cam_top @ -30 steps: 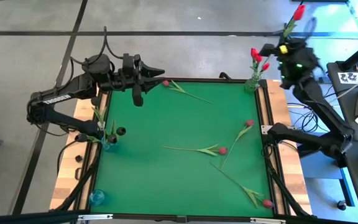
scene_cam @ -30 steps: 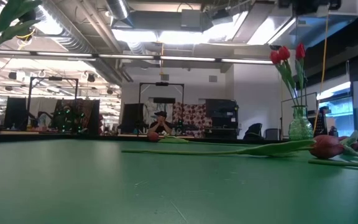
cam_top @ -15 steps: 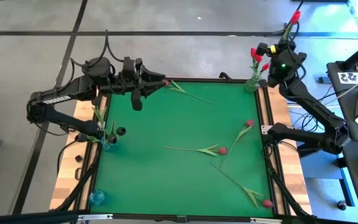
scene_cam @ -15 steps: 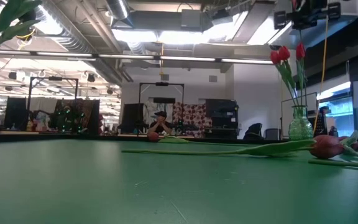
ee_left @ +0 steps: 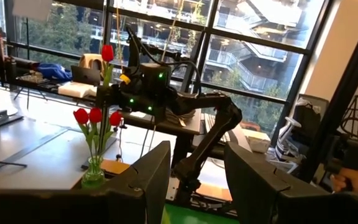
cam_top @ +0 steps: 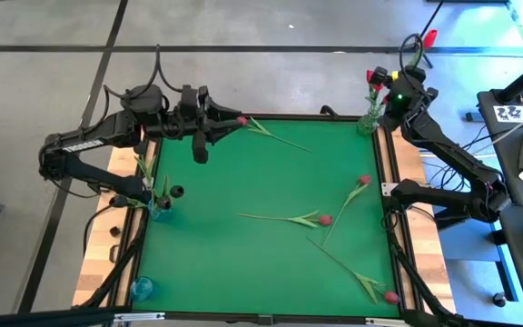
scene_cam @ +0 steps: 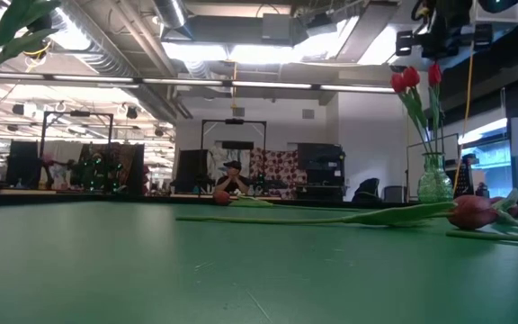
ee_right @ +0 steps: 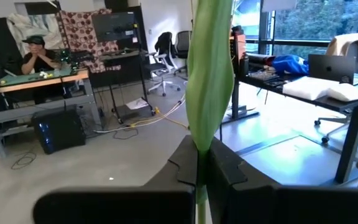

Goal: Sort flowers into vase by color
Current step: Put the red tulip into the green vase

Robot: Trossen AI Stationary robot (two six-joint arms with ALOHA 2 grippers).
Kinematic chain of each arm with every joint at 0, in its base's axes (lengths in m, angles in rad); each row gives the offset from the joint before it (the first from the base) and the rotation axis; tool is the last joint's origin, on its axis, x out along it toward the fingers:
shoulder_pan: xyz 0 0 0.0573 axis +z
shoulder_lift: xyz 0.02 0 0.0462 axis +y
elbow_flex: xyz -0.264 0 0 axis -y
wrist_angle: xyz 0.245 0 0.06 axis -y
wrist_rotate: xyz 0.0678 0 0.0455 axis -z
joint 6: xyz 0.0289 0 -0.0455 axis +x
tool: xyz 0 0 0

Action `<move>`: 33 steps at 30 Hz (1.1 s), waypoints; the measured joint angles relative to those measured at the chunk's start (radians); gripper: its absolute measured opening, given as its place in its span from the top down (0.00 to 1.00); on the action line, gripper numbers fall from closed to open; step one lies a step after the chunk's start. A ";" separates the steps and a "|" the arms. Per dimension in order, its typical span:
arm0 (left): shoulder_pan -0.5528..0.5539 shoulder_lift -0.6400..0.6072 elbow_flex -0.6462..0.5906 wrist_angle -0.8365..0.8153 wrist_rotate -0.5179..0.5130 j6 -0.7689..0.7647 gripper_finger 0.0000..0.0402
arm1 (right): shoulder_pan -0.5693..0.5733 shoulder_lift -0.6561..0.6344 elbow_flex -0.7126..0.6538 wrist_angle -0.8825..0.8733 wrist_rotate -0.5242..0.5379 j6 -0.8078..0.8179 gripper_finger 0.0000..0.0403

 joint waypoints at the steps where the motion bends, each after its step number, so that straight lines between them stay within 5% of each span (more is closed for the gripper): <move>1: 0.000 0.000 0.000 -0.003 0.000 0.000 0.64 | 0.000 0.000 0.000 0.000 0.001 0.000 0.98; 12: 0.029 -0.026 0.001 -0.039 0.000 0.034 0.64 | 0.002 0.004 -0.040 0.125 0.010 -0.093 0.98; 24: 0.101 -0.033 0.001 -0.084 0.035 0.060 0.64 | 0.047 0.013 -0.167 0.529 0.014 -0.349 0.98; 33: 0.148 -0.036 0.001 -0.123 0.055 0.054 0.64 | 0.047 0.013 -0.202 0.462 0.018 -0.321 0.98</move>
